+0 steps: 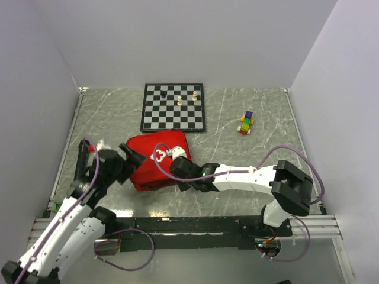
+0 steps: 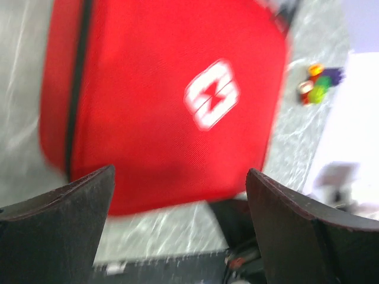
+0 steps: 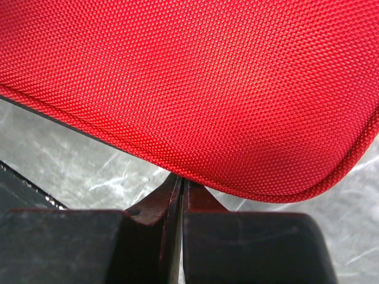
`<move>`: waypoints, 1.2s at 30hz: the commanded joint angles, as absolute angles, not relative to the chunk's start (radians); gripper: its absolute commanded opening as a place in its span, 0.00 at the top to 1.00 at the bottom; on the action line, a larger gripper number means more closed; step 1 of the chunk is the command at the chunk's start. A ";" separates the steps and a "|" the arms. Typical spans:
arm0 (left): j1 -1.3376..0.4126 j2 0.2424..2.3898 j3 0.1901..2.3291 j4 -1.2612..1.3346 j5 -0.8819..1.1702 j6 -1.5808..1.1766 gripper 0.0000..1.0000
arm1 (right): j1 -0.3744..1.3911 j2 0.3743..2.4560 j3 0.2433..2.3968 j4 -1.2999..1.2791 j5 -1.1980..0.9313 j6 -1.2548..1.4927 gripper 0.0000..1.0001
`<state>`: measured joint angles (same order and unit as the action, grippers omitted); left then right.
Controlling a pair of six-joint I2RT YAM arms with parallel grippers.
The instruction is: Organize the medicine kit
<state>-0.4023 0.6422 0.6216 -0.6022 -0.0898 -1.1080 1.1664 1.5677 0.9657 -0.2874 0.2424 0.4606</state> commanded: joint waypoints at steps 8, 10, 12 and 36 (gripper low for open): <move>-0.445 0.686 0.539 -0.615 0.023 -1.259 0.04 | 1.164 1.637 1.063 -0.255 0.202 0.374 1.00; -0.446 0.760 0.529 -0.551 0.022 -1.241 0.04 | 1.178 1.644 1.063 -0.262 0.215 0.376 1.00; -0.446 0.833 0.538 -0.551 0.003 -1.220 0.04 | 1.180 1.641 1.048 -0.276 0.224 0.390 1.00; -0.327 1.161 0.577 -0.355 -0.040 -0.980 0.04 | 0.919 1.125 0.563 -0.322 0.291 0.529 1.00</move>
